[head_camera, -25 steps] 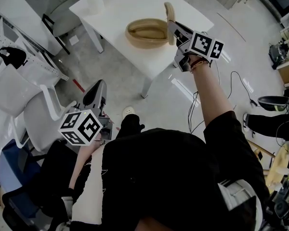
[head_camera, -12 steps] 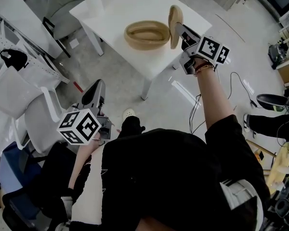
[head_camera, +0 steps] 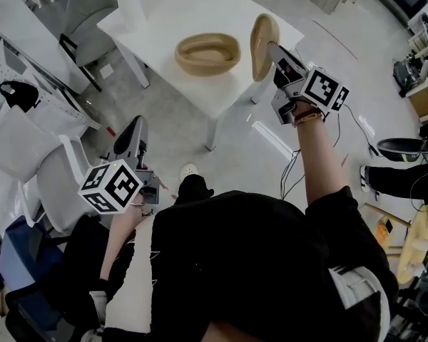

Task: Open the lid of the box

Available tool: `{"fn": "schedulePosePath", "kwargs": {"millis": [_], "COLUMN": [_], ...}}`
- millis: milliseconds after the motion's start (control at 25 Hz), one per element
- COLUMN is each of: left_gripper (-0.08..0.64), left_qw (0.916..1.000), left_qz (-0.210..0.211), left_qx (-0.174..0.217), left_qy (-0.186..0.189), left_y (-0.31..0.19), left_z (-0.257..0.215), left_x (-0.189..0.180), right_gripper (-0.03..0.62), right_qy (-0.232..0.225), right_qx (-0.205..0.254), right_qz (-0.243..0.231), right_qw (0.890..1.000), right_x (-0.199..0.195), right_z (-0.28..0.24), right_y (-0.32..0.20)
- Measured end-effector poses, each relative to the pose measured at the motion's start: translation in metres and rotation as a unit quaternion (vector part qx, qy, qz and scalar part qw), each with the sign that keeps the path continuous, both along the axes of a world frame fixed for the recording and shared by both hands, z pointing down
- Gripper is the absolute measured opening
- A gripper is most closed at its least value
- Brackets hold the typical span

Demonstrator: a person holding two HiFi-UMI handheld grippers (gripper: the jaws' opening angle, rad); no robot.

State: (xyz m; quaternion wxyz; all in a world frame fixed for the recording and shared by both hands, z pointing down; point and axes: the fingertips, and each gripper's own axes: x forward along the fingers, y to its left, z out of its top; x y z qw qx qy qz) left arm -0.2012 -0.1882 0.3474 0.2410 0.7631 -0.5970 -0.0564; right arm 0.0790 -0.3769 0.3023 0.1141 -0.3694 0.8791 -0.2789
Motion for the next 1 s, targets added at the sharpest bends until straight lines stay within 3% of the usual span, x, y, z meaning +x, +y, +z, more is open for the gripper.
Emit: {"fn": "schedulePosePath", "kwargs": {"millis": [200,1000], "left_gripper": [0.011,0.011], "left_qw": [0.9999,0.9996], "left_qz": [0.0,0.024], "left_qx": [0.01,0.016], "left_qy": [0.002,0.004], "left_y": [0.001,0.044], "left_z": [-0.008,-0.007], "left_x": [0.014,0.094], "right_gripper": [0.064,0.067], "right_qy": [-0.013,0.02], "right_qx": [-0.01,-0.014], "right_qz": [0.02,-0.051], "right_qw": [1.0,0.998], "right_x": [0.023,0.036], "right_z": [-0.004,0.021], "right_y": [0.032,0.142]}}
